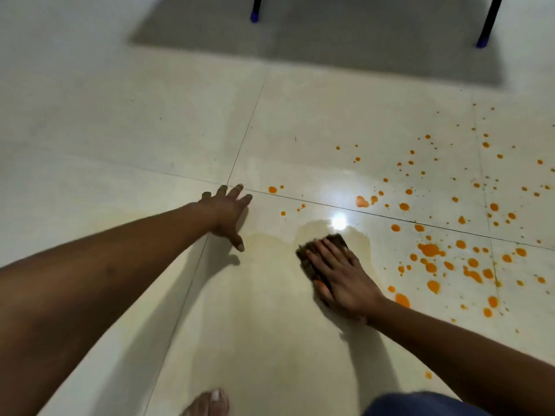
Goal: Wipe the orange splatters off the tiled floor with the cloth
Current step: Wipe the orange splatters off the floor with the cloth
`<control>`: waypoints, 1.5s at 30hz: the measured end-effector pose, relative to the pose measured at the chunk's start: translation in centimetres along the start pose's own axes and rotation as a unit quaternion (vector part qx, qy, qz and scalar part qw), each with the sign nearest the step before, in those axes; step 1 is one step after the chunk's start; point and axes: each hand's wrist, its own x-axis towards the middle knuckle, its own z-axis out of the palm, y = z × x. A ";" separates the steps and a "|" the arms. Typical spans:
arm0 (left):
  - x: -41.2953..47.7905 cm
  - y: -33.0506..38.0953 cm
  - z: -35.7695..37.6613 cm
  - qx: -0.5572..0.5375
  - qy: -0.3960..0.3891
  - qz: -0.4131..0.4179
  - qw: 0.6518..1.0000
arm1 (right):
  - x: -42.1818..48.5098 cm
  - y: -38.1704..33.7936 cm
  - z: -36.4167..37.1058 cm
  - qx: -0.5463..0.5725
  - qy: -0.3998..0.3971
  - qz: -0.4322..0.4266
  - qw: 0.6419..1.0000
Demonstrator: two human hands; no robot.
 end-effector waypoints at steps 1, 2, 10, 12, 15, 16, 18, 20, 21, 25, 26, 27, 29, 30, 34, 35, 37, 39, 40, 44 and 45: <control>1.3 -0.9 -0.9 0.001 0.008 0.016 1.000 | -0.8 0.4 -0.2 0.001 -0.010 -0.012 1.000; 2.4 -1.4 -1.2 -0.004 0.025 0.031 0.999 | -0.7 1.2 -0.3 0.007 -0.014 -0.023 1.000; 9.8 -3.4 6.1 -0.161 0.224 0.081 0.958 | 14.9 -0.5 -1.7 0.025 0.055 0.137 0.989; 9.8 -3.4 6.1 -0.173 0.215 0.087 0.957 | 11.2 -4.0 -0.7 0.035 0.049 0.129 0.990; 9.7 -4.3 5.2 -0.176 0.185 0.101 0.961 | 8.1 -6.6 -0.5 0.048 0.005 0.133 0.990; 9.6 -4.2 5.5 -0.176 0.190 0.102 0.960 | 8.0 -7.0 -0.5 0.048 0.008 0.151 0.987; 9.8 -4.0 5.9 -0.181 0.203 0.102 0.957 | 9.7 -6.6 -0.8 0.044 0.014 0.158 0.986; 10.0 -4.0 6.3 -0.194 0.220 0.107 0.950 | 13.9 -5.2 -1.5 0.043 0.035 0.142 0.988; 10.1 -4.1 6.3 -0.199 0.225 0.114 0.947 | 16.8 -4.1 -2.1 0.035 0.056 0.148 0.987; 10.1 -5.7 6.4 -0.257 0.237 0.144 0.926 | 23.9 -2.1 -3.5 0.024 0.093 0.224 0.970; 9.5 -6.2 6.4 -0.278 0.248 0.134 0.918 | 22.5 -3.0 -2.9 0.013 0.085 0.191 0.978; 9.0 -6.6 6.5 -0.291 0.264 0.116 0.912 | 19.9 -4.4 -2.2 0.007 0.076 0.148 0.986; 8.6 -7.9 6.4 -0.286 0.286 0.078 0.911 | 14.2 -6.7 -1.6 0.015 0.051 0.084 0.995; 8.6 -8.4 6.5 -0.279 0.286 0.060 0.915 | 13.7 -6.2 -1.6 0.015 0.044 0.062 0.997; 9.2 -10.9 7.6 -0.245 0.305 0.013 0.920 | 25.6 -2.8 -4.4 0.011 0.086 0.129 0.988; 9.3 -11.5 7.7 -0.244 0.311 -0.002 0.919 | 27.8 -2.9 -4.9 0.018 0.087 0.175 0.980; 9.1 -12.7 8.1 -0.248 0.317 -0.034 0.915 | 27.9 -5.0 -4.1 0.010 0.084 0.159 0.984; 8.8 -14.1 8.8 -0.261 0.313 -0.068 0.910 | 23.5 -8.5 -2.4 0.008 0.058 0.029 0.998; 8.8 -14.7 9.2 -0.258 0.311 -0.082 0.911 | 21.7 -9.3 -2.1 0.005 0.044 -0.015 0.999; 9.0 -15.0 9.9 -0.237 0.311 -0.091 0.916 | 29.0 -6.2 -3.6 -0.002 0.054 -0.018 0.998; 9.1 -15.1 10.0 -0.237 0.315 -0.091 0.914 | 32.1 -5.9 -4.5 0.010 0.065 0.050 0.997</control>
